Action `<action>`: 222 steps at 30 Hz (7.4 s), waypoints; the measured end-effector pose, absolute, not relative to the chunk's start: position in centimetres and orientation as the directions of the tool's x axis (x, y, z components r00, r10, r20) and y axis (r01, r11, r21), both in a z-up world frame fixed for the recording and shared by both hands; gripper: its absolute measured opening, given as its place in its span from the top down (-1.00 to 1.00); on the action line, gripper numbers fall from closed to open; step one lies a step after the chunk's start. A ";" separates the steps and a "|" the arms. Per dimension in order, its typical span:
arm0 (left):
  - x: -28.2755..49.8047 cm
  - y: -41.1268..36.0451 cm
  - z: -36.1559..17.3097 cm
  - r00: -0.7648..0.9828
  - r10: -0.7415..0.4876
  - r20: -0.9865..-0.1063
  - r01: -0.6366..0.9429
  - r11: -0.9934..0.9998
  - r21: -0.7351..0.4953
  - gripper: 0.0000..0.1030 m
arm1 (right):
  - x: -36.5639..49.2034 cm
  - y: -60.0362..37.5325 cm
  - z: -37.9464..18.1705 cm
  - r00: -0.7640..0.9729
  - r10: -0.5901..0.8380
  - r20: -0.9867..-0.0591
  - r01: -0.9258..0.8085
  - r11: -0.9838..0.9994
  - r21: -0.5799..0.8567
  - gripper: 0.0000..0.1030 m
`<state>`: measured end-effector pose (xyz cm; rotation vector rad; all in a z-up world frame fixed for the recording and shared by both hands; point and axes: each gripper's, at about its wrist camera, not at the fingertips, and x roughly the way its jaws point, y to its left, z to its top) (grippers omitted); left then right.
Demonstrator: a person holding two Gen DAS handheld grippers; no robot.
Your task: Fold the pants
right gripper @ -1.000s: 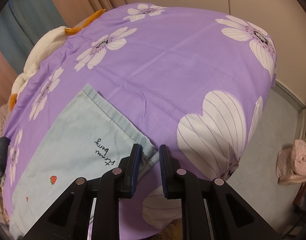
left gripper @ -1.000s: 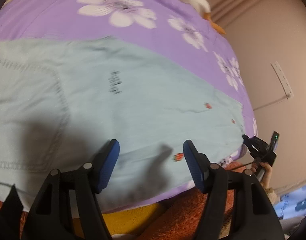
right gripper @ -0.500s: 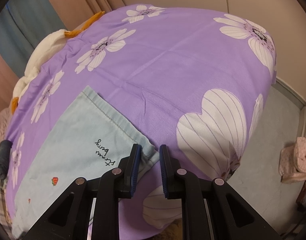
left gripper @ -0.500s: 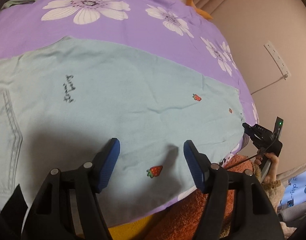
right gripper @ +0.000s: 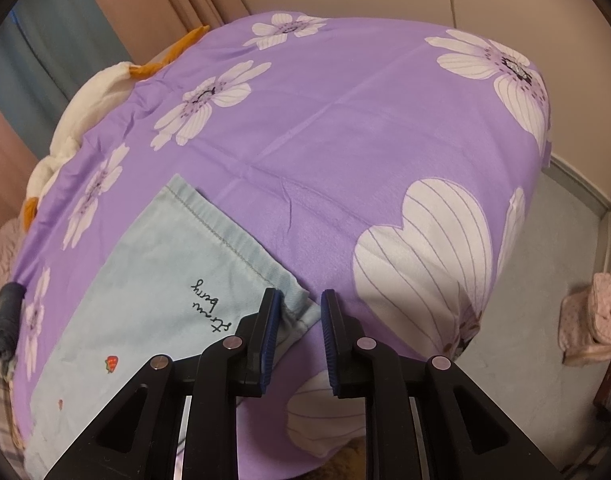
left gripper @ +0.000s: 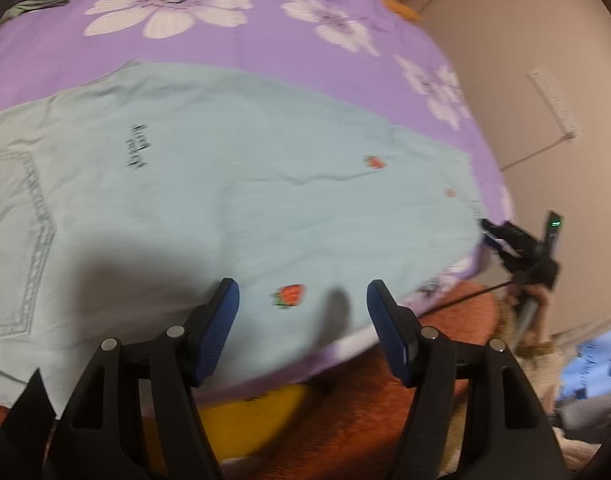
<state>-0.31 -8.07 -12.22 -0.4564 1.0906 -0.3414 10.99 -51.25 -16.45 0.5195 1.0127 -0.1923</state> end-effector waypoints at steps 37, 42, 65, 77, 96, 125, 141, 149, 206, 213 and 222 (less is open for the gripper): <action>-1.2 -0.4 -9.2 0.583 -0.307 -0.752 -0.151 0.869 -0.471 -0.71 | 13.4 -45.2 -8.9 0.695 0.400 -0.597 0.115 0.759 0.641 0.76; -2.9 1.5 -8.1 0.628 -0.267 -0.731 -0.175 0.866 -0.468 -0.71 | 12.8 -38.9 -2.1 0.719 0.462 -0.520 -0.101 0.809 0.579 0.76; -3.8 3.5 -10.2 0.593 -0.327 -0.735 -0.202 0.824 -0.530 -0.71 | 8.4 -15.6 -10.9 0.198 0.580 -0.790 -0.422 0.778 0.465 -0.07; 1.7 -0.9 -11.6 0.467 -0.522 -0.714 -0.048 0.792 -0.609 -0.75 | 8.1 -26.6 -9.6 0.386 0.463 -0.798 -0.165 0.885 0.434 -0.37; 3.5 -3.0 -11.2 0.461 -0.497 -0.735 -0.010 0.825 -0.565 0.80 | 8.1 -26.8 -11.5 0.391 0.372 -0.842 -0.131 0.928 0.350 -0.28; -1.3 -3.3 -13.9 0.468 -0.444 -0.765 -0.081 0.840 -0.537 0.54 | 6.6 -25.6 -12.9 0.422 0.277 -0.863 -0.185 0.959 0.217 0.31; -5.2 -0.1 -9.7 0.612 -0.342 -0.714 -0.100 0.861 -0.498 -0.47 | 6.5 -24.7 -12.7 0.415 0.278 -0.866 -0.194 0.957 0.214 -0.04; -8.5 4.6 -6.1 0.743 -0.181 -0.645 -0.201 0.858 -0.473 -0.84 | 6.6 -23.6 -10.1 0.431 0.336 -0.837 -0.215 0.939 0.266 -0.45; -10.8 14.1 -12.9 0.565 0.064 -0.822 -0.620 0.691 -0.372 -0.98 | 4.9 -19.4 -9.3 0.473 0.496 -0.728 -0.304 0.868 0.393 -0.89; -11.0 14.3 -13.0 0.581 0.016 -0.814 -0.610 0.670 -0.422 -0.97 | 5.0 -19.4 -9.4 0.466 0.498 -0.731 -0.301 0.866 0.399 -0.89; -11.4 14.6 -12.9 0.619 -0.036 -0.785 -0.593 0.634 -0.497 -0.94 | 5.2 -19.3 -9.8 0.452 0.510 -0.732 -0.301 0.859 0.413 -0.89</action>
